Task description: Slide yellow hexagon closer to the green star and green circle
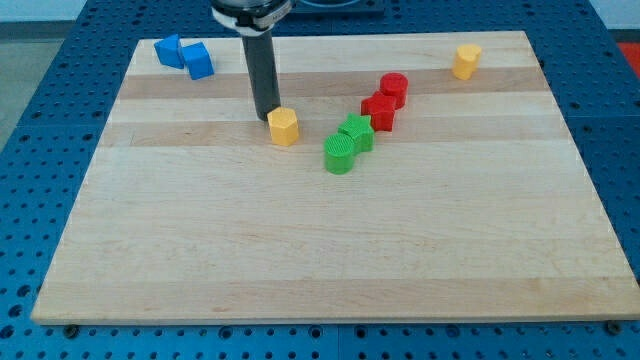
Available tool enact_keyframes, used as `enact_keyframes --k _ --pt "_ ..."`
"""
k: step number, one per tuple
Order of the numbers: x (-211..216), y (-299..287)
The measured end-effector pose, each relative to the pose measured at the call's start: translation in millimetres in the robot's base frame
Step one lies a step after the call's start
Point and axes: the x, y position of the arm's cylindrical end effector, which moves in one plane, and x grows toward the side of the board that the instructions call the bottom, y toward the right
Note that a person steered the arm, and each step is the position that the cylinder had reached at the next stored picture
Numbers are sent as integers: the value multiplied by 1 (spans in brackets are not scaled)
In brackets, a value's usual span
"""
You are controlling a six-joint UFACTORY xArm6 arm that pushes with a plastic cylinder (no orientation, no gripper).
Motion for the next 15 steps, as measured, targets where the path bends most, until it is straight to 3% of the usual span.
enact_keyframes --k 2,6,9,13,15 --pt "22 -36" --pt "-1 -11" --pt "35 1" --pt "34 -3" --pt "67 -9"
